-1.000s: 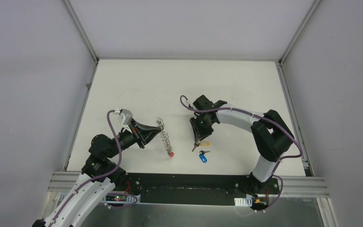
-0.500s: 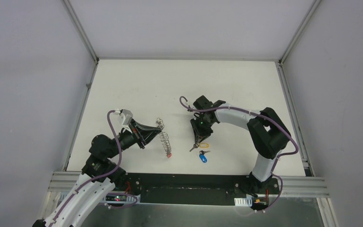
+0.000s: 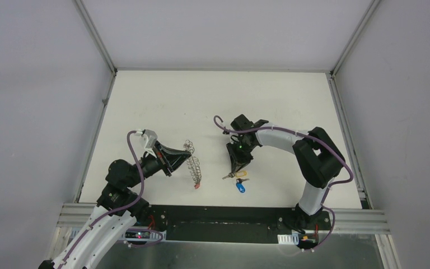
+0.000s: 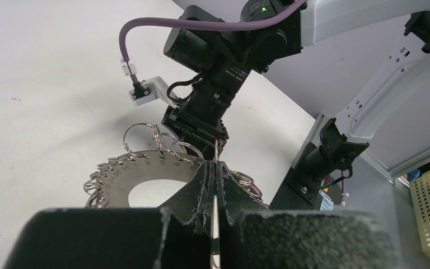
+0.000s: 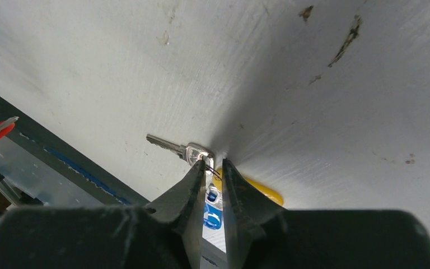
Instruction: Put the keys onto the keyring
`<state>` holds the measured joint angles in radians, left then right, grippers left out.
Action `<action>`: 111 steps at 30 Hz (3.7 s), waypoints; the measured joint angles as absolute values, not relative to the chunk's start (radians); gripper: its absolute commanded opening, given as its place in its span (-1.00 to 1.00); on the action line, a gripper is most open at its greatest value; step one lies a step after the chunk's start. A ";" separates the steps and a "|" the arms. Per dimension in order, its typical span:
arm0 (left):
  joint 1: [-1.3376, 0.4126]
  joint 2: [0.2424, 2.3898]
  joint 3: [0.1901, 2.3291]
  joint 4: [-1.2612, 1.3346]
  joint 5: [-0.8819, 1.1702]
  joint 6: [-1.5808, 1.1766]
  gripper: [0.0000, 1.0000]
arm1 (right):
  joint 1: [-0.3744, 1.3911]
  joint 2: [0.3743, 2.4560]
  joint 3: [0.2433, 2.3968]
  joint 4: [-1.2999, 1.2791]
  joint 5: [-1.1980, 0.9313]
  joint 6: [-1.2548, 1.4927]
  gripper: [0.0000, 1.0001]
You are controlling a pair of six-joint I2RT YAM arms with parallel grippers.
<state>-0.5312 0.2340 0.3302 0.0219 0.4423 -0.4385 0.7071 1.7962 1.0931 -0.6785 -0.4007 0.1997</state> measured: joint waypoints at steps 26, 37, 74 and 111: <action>-0.531 0.234 0.330 0.022 0.434 -0.438 -1.00 | 0.706 1.757 1.048 -0.695 -0.477 0.166 -0.99; -0.531 0.234 0.330 0.022 0.427 -0.438 -1.00 | 0.706 1.732 1.048 -0.697 -0.489 0.163 -1.00; -0.531 0.429 0.437 0.002 0.593 -0.329 -1.00 | 0.685 1.157 1.134 -0.561 -0.563 0.167 -1.00; -0.531 0.419 0.317 0.325 0.816 -0.204 -1.00 | 0.923 1.317 1.302 -0.633 -0.688 0.083 -1.00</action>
<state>-0.5312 0.4194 0.3168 0.3252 0.8162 -0.2035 0.9230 1.3170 1.3022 -0.6334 -0.6876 0.0826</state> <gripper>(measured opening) 0.009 0.006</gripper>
